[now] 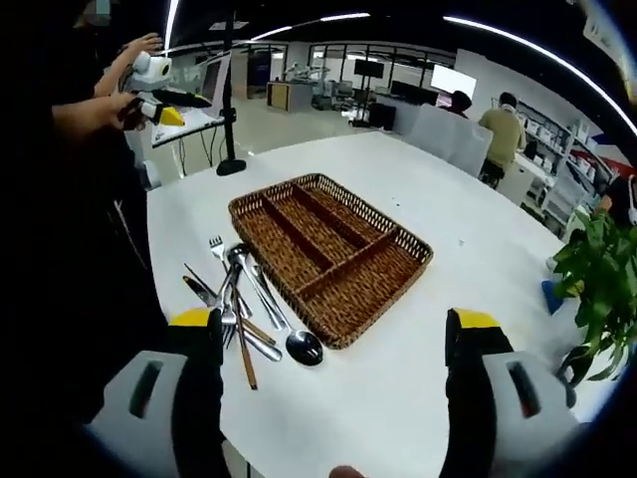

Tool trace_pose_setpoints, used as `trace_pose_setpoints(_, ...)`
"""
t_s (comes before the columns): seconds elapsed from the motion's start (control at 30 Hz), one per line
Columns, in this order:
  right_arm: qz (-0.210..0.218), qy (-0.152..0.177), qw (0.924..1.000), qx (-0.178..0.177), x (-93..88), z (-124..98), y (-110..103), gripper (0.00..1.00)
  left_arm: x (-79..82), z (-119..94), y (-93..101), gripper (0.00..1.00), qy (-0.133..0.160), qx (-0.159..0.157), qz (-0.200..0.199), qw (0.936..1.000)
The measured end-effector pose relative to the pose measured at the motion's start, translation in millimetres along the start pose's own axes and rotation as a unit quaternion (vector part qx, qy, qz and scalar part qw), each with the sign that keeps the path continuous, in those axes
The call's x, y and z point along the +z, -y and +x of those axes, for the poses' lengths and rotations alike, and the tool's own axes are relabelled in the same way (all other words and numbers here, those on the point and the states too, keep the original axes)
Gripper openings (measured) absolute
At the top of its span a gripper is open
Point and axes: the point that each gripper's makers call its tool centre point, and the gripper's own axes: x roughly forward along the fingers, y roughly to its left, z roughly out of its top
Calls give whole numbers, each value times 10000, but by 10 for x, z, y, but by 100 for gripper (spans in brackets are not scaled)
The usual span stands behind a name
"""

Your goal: Arrange the knives, forks, and spoons in their matching storage slots by inserting each utensil handle-first until every utensil is classified and aligned in the correct compartment

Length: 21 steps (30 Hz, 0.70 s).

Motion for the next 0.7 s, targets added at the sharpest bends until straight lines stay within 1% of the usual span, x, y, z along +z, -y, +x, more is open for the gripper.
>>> trace_pose_setpoints(0.1, 35, -14, 9998, 193, -172, 135, -153, 95, 3, -2, -7, 99, -1, 7, 10, 10000)
trace_pose_setpoints(0.17, 87, -47, 9996, 253, -270, 198, -227, 93, 6, -4, -6, 99, 5, 13, -4, 10000)
trace_pose_setpoints(0.33, 87, -106, 9991, 390, -468, 336, -347, 89, -3, -7, -9, 99, -10, 22, -16, 10000)
trace_pose_setpoints(0.53, 80, -54, 9982, 594, -572, 436, -475, 77, 2, -12, -4, 99, -12, 36, -31, 10000)
trace_pose_setpoints(0.6, 62, -2, 9979, 650, -670, 511, -534, 68, 5, -15, -2, 99, -7, 41, -39, 10000)
trace_pose_setpoints(0.67, -19, -33, 9969, 791, -770, 562, -616, 60, 4, -17, -4, 99, -6, 47, -45, 10000)
trace_pose_setpoints(0.7, 47, -85, 9965, 833, -850, 609, -664, 59, 4, -21, -5, 99, -7, 54, -49, 10000)
